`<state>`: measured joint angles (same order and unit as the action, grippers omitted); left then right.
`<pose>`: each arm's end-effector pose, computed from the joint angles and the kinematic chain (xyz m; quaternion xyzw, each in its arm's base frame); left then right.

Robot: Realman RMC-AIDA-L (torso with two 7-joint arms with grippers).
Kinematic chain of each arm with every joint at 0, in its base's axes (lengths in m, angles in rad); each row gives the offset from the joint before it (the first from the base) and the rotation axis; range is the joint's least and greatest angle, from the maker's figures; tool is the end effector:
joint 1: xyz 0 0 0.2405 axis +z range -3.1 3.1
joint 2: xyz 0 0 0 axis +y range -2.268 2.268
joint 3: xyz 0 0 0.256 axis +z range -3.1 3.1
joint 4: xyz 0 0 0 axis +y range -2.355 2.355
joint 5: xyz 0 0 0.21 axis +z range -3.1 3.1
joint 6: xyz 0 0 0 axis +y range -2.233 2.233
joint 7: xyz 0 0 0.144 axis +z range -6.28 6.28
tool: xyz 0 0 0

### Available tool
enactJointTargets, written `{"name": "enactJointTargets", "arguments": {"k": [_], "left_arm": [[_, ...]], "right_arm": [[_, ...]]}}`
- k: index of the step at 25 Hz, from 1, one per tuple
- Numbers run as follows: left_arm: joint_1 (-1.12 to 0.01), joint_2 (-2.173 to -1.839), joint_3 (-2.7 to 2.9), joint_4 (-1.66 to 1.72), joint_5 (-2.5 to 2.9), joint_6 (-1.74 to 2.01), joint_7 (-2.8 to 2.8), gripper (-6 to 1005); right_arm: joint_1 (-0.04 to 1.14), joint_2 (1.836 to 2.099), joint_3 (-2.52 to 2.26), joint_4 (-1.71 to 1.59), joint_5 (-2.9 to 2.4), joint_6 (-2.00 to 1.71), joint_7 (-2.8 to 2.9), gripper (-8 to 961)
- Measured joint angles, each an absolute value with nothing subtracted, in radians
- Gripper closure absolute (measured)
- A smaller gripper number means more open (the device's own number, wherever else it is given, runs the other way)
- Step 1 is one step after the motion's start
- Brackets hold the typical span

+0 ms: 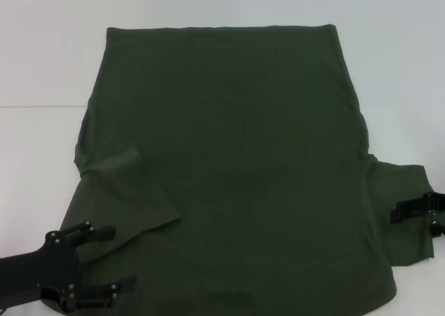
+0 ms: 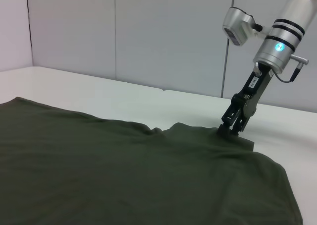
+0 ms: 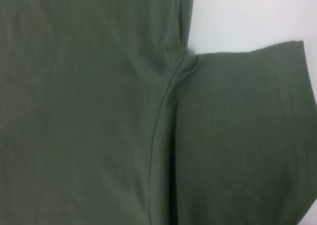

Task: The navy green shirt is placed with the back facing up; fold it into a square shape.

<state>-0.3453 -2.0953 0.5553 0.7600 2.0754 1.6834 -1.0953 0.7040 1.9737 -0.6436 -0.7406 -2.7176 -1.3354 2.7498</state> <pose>-0.3131 0.2725 0.0223 -0.9473 -0.1416 -0.2169 0.1884 0.3153 0.3834 0.0557 -0.6711 0.7027 -0.0025 0.2362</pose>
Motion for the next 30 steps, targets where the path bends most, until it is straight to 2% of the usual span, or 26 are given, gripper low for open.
{"name": "enactJointTargets", "arguments": {"k": [7, 18, 30], "left_arm": [[-0.348, -2.095, 0.555, 0.759, 2.075, 1.679, -1.095, 63], [-0.355, -2.095, 0.555, 0.759, 2.075, 1.666, -1.095, 63], [-0.365, -2.094, 0.555, 0.746, 2.075, 1.648, -1.098, 63]], "right_arm": [[0.706, 1.980, -0.668, -0.751, -2.719, -1.333, 2.743, 109], [0.712, 1.974, -0.687, -0.752, -2.720, -1.333, 2.749, 552], [0.718, 1.969, -0.687, -0.749, -2.720, -1.335, 2.750, 922]]}}
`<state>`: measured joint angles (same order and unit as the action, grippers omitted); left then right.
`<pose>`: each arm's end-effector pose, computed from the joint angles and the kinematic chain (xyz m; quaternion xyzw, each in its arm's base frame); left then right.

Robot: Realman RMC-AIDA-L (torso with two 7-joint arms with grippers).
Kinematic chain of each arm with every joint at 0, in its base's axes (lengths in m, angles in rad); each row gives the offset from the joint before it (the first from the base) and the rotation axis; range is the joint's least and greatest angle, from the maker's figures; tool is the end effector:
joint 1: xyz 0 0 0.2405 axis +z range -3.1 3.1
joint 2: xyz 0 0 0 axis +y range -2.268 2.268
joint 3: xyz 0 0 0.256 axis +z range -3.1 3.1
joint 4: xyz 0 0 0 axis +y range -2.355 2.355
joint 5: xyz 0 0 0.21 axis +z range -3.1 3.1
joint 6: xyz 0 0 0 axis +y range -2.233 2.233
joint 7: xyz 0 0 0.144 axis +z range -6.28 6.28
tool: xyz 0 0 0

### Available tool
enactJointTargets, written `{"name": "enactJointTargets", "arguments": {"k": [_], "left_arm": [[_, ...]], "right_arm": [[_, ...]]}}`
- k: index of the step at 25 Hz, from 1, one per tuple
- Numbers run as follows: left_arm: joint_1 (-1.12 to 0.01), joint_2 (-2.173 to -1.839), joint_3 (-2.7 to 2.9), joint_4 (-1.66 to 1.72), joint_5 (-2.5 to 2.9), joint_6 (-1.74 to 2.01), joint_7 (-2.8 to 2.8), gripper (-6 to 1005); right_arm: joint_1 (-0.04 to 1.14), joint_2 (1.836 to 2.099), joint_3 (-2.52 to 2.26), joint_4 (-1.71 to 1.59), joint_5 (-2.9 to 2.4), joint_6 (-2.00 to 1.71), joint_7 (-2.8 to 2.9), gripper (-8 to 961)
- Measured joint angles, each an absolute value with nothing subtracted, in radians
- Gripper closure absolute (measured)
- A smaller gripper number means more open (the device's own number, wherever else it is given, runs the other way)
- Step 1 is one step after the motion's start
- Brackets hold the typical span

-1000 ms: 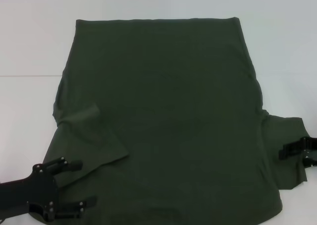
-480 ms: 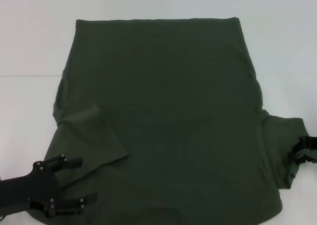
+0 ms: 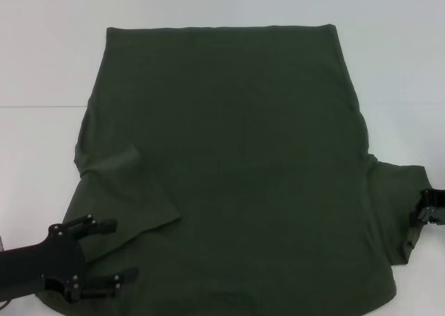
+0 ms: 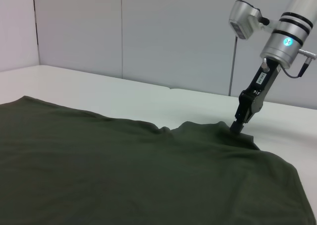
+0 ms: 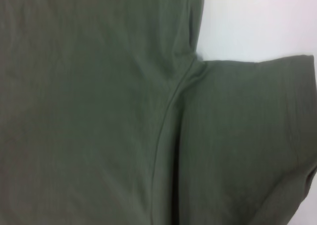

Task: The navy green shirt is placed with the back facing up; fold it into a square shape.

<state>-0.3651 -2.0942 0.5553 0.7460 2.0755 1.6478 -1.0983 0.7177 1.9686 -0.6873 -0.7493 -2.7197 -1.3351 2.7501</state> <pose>-0.3119 0.2810 0.0204 -0.9465 -0.1433 -0.2121 0.1964 0.3085 0.3891 0.0566 -0.6857 0.6864 -0.0180 0.2415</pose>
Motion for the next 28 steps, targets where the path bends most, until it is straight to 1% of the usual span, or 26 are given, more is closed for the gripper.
{"name": "enactJointTargets", "arguments": {"k": [1, 12, 18, 28], "left_arm": [[-0.365, -2.094, 0.555, 0.746, 2.075, 1.646, -1.098, 63], [-0.368, -2.089, 0.555, 0.742, 2.075, 1.642, -1.121, 62], [-0.368, -2.087, 0.555, 0.737, 2.075, 1.642, -1.123, 62], [-0.368, -2.088, 0.555, 0.736, 2.075, 1.645, -1.123, 62]], "right_arm": [[0.718, 1.969, -0.687, -0.748, -2.720, -1.335, 2.750, 954], [0.717, 1.968, -0.687, -0.749, -2.720, -1.365, 2.744, 947], [0.712, 1.965, -0.686, -0.750, -2.720, -1.363, 2.749, 886], [0.703, 1.959, -0.680, -0.752, -2.720, -1.368, 2.751, 664]]}}
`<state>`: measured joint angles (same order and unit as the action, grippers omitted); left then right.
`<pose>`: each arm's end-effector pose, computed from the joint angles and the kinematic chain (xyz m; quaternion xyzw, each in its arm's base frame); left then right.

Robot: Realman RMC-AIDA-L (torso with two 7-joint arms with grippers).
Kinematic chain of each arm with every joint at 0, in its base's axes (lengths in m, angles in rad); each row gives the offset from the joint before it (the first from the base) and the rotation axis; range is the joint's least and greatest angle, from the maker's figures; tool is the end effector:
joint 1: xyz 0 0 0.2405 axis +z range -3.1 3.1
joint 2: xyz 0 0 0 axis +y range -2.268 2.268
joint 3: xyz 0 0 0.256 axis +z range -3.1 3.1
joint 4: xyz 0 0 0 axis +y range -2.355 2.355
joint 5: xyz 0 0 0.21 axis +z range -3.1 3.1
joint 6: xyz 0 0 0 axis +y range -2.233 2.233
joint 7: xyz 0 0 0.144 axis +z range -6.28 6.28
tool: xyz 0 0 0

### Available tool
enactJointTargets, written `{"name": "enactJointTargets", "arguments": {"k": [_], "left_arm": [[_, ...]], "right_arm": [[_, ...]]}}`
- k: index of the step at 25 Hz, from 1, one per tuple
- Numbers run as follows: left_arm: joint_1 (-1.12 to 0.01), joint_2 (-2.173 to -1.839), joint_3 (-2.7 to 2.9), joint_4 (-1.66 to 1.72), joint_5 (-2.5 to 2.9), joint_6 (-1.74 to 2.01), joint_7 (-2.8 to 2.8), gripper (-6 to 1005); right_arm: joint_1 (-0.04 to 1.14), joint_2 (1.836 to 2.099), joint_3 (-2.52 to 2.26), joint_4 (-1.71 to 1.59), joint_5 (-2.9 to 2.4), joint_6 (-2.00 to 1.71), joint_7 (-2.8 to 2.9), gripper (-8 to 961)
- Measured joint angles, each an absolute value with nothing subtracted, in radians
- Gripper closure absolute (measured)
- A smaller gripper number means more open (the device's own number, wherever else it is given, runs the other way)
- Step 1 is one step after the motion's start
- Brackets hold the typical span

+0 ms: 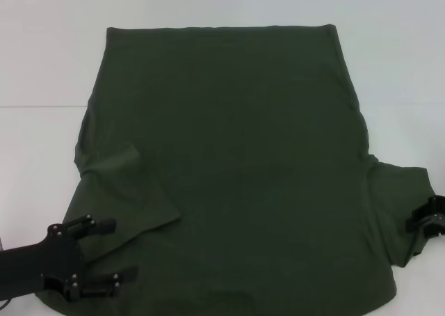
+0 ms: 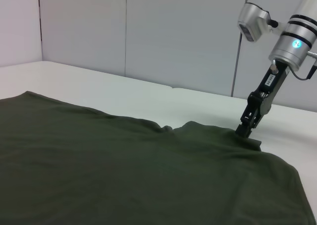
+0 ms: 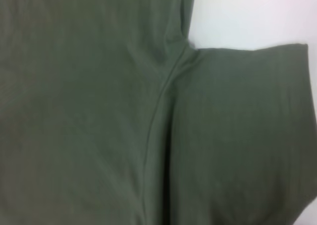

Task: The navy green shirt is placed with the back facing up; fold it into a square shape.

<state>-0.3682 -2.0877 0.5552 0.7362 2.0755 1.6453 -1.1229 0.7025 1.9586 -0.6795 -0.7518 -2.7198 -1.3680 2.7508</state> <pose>-0.3129 0.2817 0.0212 -0.9447 -0.1564 -0.2139 0.1935 0.3143 0.3819 0.0607 -0.6792 0.6957 -0.0226 0.2326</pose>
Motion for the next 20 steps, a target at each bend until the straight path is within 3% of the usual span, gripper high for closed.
{"name": "enactJointTargets", "arguments": {"k": [3, 9, 20], "left_arm": [[-0.368, -2.088, 0.555, 0.736, 2.075, 1.646, -1.123, 62], [-0.367, -2.089, 0.553, 0.736, 2.075, 1.645, -1.123, 62], [-0.367, -2.089, 0.537, 0.730, 2.075, 1.648, -1.123, 63]], "right_arm": [[0.696, 1.957, -0.678, -0.752, -2.720, -1.373, 2.752, 598], [0.687, 1.955, -0.676, -0.752, -2.720, -1.380, 2.752, 556], [0.674, 1.956, -0.675, -0.752, -2.719, -1.380, 2.752, 555]]}}
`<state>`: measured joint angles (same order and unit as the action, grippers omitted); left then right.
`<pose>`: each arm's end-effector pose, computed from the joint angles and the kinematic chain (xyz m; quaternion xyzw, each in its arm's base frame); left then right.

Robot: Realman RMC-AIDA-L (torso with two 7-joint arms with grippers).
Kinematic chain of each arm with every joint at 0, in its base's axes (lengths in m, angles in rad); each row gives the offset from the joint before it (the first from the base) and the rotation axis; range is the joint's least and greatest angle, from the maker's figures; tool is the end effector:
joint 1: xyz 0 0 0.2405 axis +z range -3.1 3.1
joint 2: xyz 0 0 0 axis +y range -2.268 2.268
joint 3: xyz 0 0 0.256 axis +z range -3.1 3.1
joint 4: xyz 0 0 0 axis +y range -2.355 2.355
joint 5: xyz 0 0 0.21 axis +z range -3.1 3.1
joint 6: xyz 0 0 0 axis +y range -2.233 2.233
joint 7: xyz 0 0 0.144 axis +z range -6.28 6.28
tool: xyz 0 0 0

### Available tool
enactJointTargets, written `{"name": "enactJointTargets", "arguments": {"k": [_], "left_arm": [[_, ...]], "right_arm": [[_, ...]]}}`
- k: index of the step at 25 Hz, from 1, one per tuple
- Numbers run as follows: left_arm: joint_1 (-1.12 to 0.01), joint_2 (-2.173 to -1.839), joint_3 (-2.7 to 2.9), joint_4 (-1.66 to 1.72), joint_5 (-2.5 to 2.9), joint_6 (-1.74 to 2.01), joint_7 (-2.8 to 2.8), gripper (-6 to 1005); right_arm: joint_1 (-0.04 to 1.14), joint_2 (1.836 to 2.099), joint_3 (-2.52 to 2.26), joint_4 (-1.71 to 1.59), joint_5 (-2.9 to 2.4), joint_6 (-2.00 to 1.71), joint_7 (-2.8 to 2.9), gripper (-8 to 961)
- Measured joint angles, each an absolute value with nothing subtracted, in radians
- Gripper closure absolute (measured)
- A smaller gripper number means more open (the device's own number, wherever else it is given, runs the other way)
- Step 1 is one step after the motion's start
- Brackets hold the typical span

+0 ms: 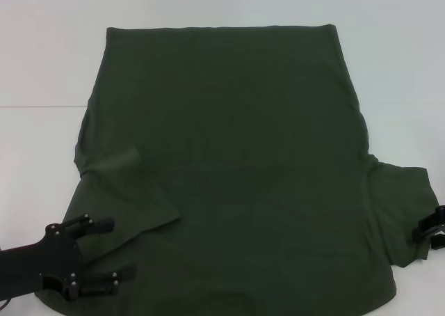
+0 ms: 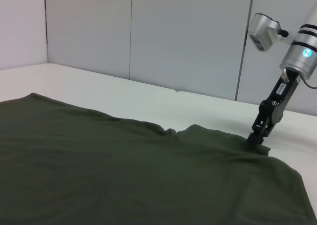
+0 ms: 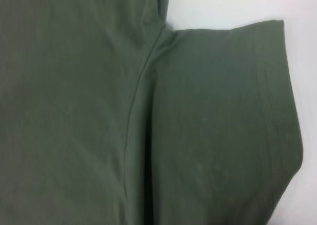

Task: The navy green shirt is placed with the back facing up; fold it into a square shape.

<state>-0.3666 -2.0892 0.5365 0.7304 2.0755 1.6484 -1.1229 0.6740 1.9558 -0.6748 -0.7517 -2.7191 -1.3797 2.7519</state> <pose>-0.3142 0.2806 0.0220 -0.9414 -0.1621 -0.2197 0.1982 0.3249 0.3717 0.0617 -0.6680 0.7078 -0.0257 0.2283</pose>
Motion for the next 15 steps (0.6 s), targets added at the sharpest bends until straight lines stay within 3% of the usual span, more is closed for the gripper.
{"name": "enactJointTargets", "arguments": {"k": [10, 13, 15], "left_arm": [[-0.368, -2.088, 0.537, 0.723, 2.075, 1.644, -1.123, 62], [-0.368, -2.088, 0.537, 0.722, 2.075, 1.643, -1.123, 62], [-0.368, -2.088, 0.537, 0.722, 2.075, 1.643, -1.123, 62]], "right_arm": [[0.674, 1.958, -0.675, -0.752, -2.714, -1.373, 2.748, 478], [0.676, 1.959, -0.675, -0.752, -2.712, -1.372, 2.748, 365], [0.679, 1.961, -0.675, -0.752, -2.712, -1.371, 2.748, 365]]}}
